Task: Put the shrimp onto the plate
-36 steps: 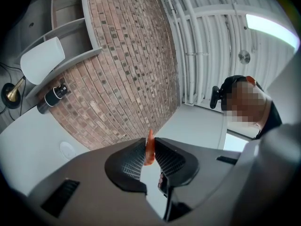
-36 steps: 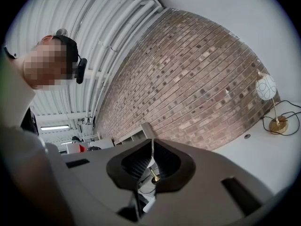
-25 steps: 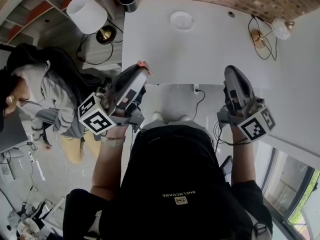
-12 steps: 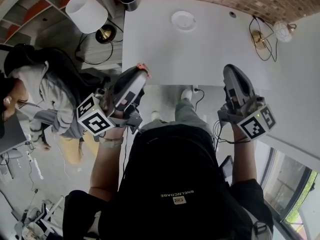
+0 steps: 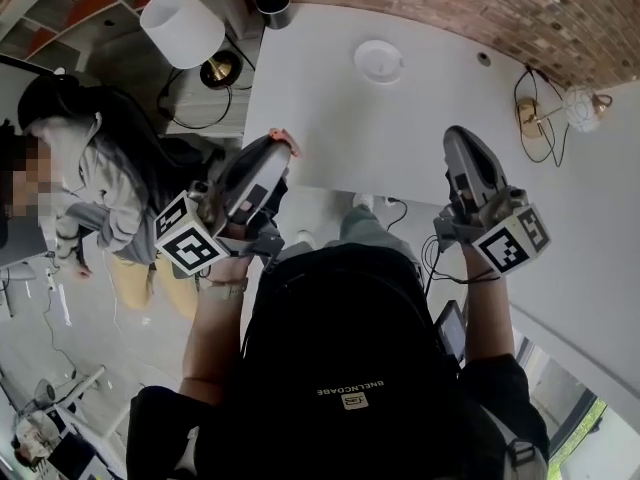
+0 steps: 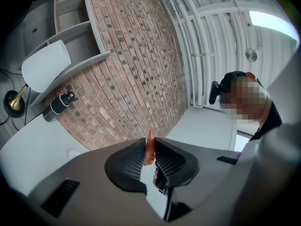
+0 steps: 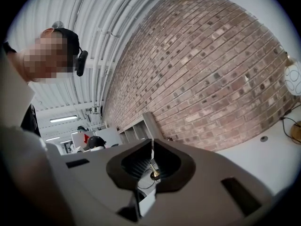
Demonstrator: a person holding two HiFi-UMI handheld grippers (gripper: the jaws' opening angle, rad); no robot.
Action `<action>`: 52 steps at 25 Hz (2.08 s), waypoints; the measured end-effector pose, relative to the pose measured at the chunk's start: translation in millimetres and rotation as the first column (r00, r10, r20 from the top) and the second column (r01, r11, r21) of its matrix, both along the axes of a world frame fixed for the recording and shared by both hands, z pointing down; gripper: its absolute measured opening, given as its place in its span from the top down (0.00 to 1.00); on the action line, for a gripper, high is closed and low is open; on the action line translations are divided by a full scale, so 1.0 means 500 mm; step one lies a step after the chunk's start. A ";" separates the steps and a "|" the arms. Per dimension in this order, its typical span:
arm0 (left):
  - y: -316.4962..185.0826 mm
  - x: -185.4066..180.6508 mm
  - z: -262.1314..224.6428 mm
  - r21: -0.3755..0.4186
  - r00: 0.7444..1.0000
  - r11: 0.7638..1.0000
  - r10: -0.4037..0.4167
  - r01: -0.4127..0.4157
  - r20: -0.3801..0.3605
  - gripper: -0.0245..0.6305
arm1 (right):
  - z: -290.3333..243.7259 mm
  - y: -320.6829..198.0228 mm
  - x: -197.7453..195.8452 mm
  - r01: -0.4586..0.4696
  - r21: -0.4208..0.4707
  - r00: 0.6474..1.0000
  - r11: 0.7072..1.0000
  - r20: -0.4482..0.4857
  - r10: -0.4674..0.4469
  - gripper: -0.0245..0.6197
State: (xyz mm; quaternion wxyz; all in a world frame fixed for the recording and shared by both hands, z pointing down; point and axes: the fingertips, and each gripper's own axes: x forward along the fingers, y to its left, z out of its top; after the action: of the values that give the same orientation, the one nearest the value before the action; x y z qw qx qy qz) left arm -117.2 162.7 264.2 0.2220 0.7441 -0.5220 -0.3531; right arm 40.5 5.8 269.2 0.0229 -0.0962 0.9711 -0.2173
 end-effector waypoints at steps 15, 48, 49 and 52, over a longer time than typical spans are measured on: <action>-0.103 0.007 0.010 -0.057 0.990 0.988 -0.141 0.141 -0.003 0.87 | 0.031 -0.145 -0.034 0.130 -0.057 0.991 0.990 0.015 -0.129 0.94; -0.282 0.061 0.038 -0.144 0.993 0.983 -0.117 0.111 -0.030 0.87 | 0.070 -0.354 0.005 0.106 -0.114 0.994 0.988 0.006 -0.106 0.94; -0.285 0.055 0.038 -0.146 0.994 0.984 -0.103 0.098 -0.033 0.87 | 0.069 -0.355 0.003 0.095 -0.113 0.995 0.989 0.004 -0.095 0.94; -0.293 0.035 0.040 -0.160 0.997 0.985 -0.068 0.062 -0.030 0.87 | 0.066 -0.354 -0.010 0.066 -0.115 0.998 0.991 0.005 -0.066 0.94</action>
State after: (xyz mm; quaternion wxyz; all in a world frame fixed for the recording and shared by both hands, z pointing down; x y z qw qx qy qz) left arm -99.8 16.0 284.4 0.2780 0.7004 -0.5684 -0.3304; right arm 35.4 -171.2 302.3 0.0108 -0.0650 0.9596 -0.2736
